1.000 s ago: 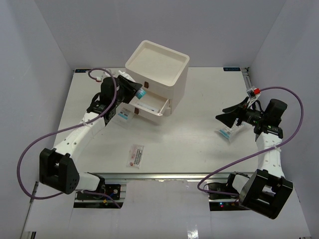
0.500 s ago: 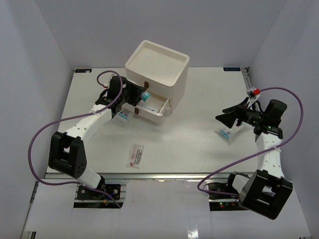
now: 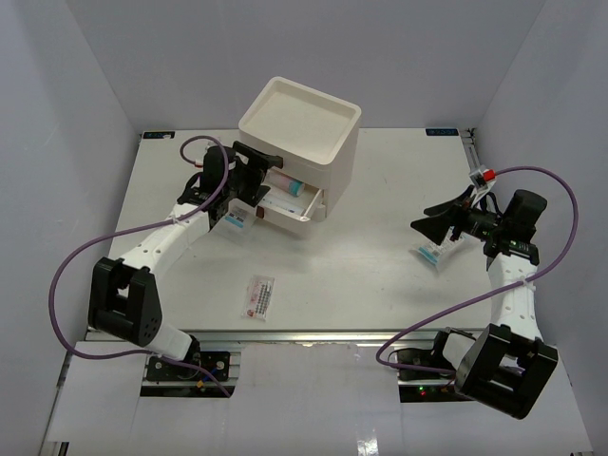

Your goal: Organize the makeup

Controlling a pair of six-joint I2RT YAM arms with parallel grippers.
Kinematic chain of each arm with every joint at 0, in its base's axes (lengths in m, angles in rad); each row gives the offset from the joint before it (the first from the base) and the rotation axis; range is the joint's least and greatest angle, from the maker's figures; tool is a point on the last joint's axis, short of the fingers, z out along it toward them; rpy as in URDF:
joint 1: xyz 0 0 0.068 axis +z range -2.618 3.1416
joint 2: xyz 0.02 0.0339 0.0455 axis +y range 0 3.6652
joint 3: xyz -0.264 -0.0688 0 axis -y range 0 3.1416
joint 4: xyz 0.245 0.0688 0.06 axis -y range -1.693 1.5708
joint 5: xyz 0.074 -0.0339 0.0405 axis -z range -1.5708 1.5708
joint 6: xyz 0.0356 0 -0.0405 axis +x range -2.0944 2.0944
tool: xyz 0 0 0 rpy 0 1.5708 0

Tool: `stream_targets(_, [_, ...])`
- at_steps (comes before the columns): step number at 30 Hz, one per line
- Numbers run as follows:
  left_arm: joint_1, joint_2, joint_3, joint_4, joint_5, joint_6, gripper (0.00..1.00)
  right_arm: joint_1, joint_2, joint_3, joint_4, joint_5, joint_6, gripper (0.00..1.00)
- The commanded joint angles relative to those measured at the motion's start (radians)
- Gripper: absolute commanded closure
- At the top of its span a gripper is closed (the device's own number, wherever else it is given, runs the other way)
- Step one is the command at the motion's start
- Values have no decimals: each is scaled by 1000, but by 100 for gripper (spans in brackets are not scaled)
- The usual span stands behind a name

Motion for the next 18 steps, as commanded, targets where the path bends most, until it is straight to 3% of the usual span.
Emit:
stream_targets(1, [6, -93, -14, 47, 9, 34, 2, -3, -25, -10, 3, -35, -45, 10])
stream_targets(4, [9, -152, -46, 123, 43, 148, 2, -3, -40, -4, -46, -92, -152, 10])
stream_targets(7, [12, -257, -121, 237, 83, 359, 2, 7, -82, 18, -120, -135, -348, 10])
stream_targets(11, [14, -426, -263, 225, 92, 598, 2, 59, -162, 43, -217, -70, -553, 10])
stream_targets(16, [16, -643, -497, 240, 96, 634, 2, 253, -170, 130, -222, 163, -608, 10])
stream_targets(18, [17, -712, -642, 264, 134, 624, 2, 475, -126, 225, -202, 349, -532, 9])
